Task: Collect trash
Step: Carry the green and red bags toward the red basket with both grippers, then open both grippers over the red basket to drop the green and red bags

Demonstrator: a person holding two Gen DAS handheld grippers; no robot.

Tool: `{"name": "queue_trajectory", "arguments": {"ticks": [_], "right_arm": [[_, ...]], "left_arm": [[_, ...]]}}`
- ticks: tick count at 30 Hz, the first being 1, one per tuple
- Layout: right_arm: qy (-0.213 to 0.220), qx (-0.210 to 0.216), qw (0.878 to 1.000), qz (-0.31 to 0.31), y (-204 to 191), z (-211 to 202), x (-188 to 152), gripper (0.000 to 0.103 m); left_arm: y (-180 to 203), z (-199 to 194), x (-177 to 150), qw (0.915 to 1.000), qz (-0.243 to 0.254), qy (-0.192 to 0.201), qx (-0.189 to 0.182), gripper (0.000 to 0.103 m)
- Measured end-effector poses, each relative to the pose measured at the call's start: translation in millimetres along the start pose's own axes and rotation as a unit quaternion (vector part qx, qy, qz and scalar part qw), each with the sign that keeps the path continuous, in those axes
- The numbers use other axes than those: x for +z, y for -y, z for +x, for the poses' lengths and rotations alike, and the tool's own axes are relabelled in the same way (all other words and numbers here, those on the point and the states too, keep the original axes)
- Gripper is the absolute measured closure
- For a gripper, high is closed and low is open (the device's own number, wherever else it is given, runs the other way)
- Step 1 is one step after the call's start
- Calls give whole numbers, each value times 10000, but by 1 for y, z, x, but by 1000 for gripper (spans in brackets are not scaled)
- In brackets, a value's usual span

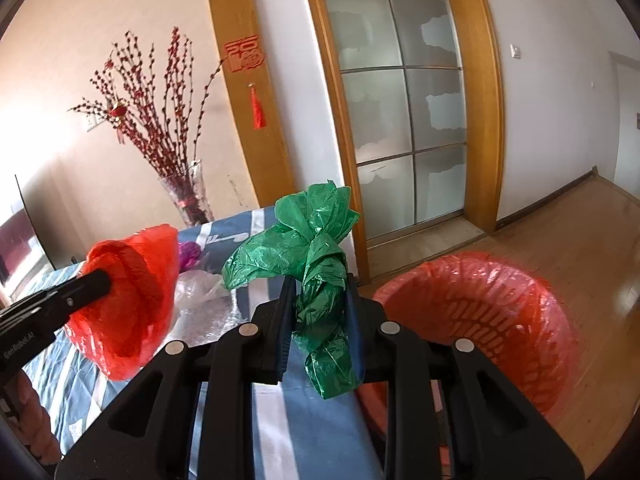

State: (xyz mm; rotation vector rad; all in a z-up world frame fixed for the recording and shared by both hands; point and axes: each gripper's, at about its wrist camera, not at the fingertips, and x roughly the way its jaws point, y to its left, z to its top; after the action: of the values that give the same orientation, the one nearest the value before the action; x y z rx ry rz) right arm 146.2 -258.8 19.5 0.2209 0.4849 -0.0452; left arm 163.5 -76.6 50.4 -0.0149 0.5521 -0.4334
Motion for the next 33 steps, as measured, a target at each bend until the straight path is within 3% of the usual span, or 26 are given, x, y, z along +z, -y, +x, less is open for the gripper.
{"name": "queue_trajectory", "arguments": {"ticks": [15,33], "right_arm": [[160,-422,9978,487,61,-14,-2,79],[175,-725,9923,992,120,-10,-4,79]], "left_arm": [[55,40,-6,9978,217,-198,-589,87],[120,87,-16,9896,547,-464,-1248,86]]}}
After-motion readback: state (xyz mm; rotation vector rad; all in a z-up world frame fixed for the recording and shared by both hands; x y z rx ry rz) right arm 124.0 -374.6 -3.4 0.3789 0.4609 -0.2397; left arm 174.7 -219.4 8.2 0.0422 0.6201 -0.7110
